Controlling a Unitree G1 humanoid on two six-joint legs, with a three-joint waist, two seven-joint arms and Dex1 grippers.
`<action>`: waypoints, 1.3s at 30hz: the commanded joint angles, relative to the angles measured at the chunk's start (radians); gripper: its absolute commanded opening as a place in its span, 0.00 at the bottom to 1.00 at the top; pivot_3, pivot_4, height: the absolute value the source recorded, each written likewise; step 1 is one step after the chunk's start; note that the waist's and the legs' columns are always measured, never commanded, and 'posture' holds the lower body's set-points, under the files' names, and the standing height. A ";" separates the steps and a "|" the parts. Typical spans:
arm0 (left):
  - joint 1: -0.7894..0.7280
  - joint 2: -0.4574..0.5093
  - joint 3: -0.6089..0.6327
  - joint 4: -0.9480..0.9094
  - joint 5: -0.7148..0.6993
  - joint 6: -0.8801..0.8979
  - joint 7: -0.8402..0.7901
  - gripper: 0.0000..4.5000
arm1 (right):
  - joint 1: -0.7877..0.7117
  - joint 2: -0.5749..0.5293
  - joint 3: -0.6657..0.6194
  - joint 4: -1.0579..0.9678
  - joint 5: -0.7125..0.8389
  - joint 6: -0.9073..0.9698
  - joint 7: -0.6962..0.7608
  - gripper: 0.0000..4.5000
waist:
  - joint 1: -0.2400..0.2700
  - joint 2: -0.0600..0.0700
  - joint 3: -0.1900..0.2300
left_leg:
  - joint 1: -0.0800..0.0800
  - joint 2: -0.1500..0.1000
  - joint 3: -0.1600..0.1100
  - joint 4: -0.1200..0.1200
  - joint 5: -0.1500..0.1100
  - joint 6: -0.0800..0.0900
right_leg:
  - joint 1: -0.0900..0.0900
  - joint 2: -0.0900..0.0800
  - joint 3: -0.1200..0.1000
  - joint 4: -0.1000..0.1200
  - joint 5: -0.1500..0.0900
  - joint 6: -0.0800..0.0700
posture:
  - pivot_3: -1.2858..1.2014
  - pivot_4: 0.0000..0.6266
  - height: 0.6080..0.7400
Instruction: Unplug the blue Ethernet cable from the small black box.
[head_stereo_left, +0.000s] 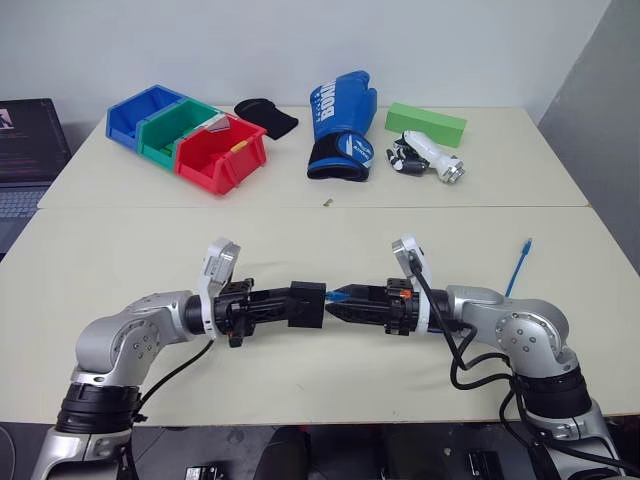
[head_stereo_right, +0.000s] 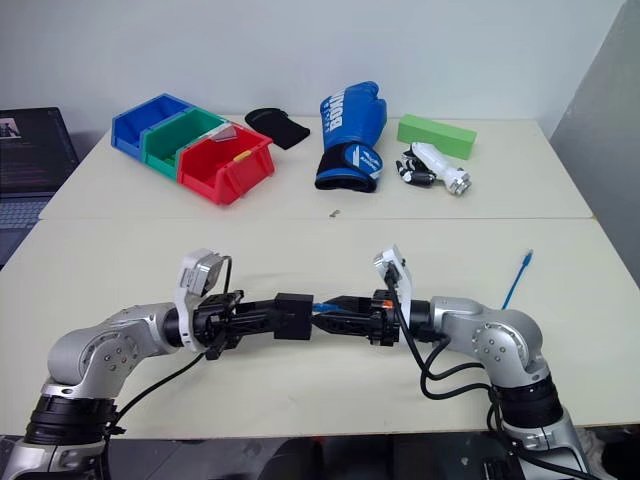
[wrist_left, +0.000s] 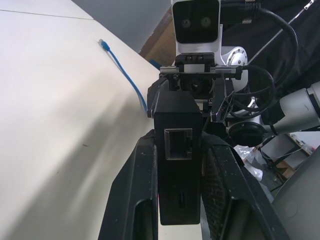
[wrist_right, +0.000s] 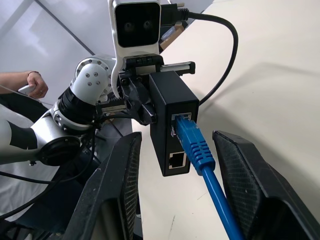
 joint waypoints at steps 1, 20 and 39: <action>-0.013 -0.001 -0.006 -0.035 0.001 -0.009 -0.003 0.17 | -0.017 0.003 -0.008 -0.018 0.017 0.006 0.005 0.45 | 0.000 0.000 0.000 | 0.000 0.000 0.000 0.000 0.000 0.000 | 0.000 0.000 0.000 0.000 0.000 0.000 | 0.52 0.24 1.00; 0.015 0.015 -0.026 -0.042 0.040 -0.039 -0.035 0.17 | -0.019 0.004 -0.047 -0.007 0.090 0.090 0.005 0.01 | 0.000 0.000 0.000 | 0.000 0.000 0.000 0.000 0.000 0.000 | 0.000 0.000 0.000 0.001 0.000 0.000 | 0.52 0.24 1.00; 0.007 0.029 0.068 0.013 0.037 -0.052 0.023 0.17 | -0.009 -0.085 -0.058 0.145 -0.206 -0.183 -0.063 0.01 | -0.001 0.000 0.000 | 0.000 -0.001 0.001 0.001 0.000 0.000 | 0.000 0.000 0.000 0.001 0.000 0.000 | 0.52 0.24 1.00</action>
